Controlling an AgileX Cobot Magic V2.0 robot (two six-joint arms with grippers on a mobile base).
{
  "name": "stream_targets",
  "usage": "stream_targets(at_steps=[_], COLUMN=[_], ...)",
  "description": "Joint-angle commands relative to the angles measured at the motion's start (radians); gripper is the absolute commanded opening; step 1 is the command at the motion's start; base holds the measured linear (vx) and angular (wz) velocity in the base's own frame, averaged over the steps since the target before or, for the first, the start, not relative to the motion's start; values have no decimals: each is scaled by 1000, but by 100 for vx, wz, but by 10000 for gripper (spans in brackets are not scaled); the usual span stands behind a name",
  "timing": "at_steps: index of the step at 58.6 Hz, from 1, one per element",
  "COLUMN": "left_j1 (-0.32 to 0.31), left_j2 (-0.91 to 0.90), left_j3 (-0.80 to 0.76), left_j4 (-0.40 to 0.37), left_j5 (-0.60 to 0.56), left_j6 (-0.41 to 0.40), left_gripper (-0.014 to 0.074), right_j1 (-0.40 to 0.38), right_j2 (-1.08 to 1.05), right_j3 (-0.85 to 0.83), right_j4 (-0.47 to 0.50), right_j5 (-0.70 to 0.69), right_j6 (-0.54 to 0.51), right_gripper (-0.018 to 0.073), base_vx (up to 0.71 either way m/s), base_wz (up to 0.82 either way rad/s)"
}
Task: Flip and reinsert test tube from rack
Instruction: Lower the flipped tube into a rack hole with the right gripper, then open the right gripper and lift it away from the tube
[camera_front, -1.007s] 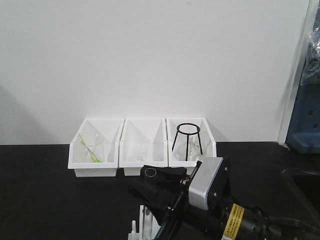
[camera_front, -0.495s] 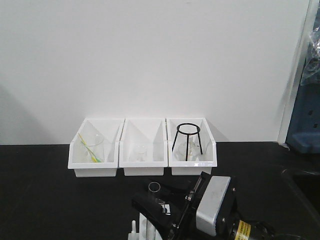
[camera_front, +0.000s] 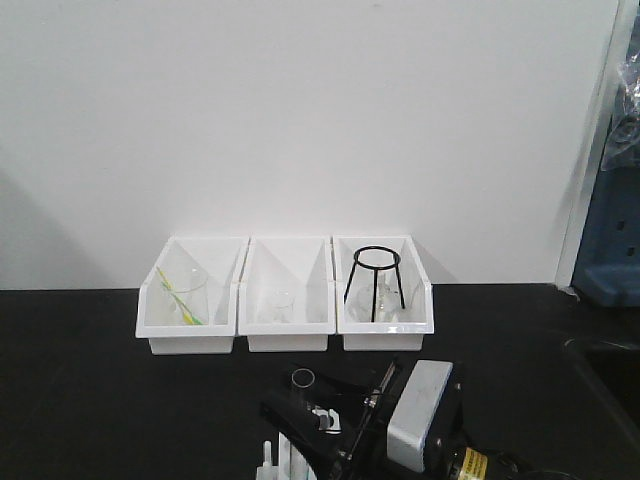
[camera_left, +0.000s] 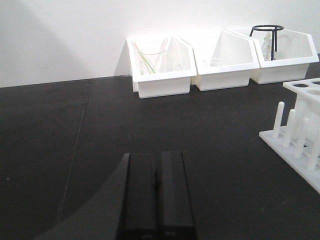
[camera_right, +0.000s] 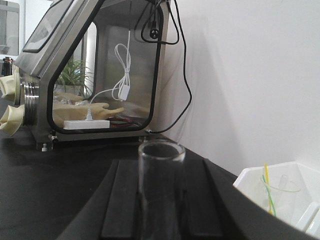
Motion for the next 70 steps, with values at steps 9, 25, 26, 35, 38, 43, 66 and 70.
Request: stream_targets(at_steps=[9,25,26,35,38,43,66,70], left_j1=[0,0,0,0,0,0,0,0], left_j2=[-7,-7,-7,-7,-7,-7,-7,-7], left_j3=[-4,-4,-4,-4,-4,-4,-4,-4], left_j4=[-5,-5,-5,-5,-5,-5,-5,-5], left_j5=[-80,-80,-80,-80,-80,-80,-80,-80], left_j6=[-9,-9,-9,-9,-9,-9,-9,-9], left_gripper=[-6,-6,-6,-6,-6,-6,-6,-6], right_j1=[-2,-2,-2,-2,-2,-2,-2,-2], right_j2=[-9,-8,-8,17,33,68,138,138], right_j3=[-17,-29,-29,-29,-29,-29,-29,-29], right_j4=[4,12,12,5,5,3,5,5], right_j5=[-45,-74,-74,-67,-67,-67,-75,-74], right_j6=[-50,-49,-49,-49,-49,-49,-51,-53], right_gripper=[-11,-11,-11,-11,-11,-11,17,47], base_vx=[0,0,0,0,0,0,0,0], base_wz=[0,0,0,0,0,0,0,0])
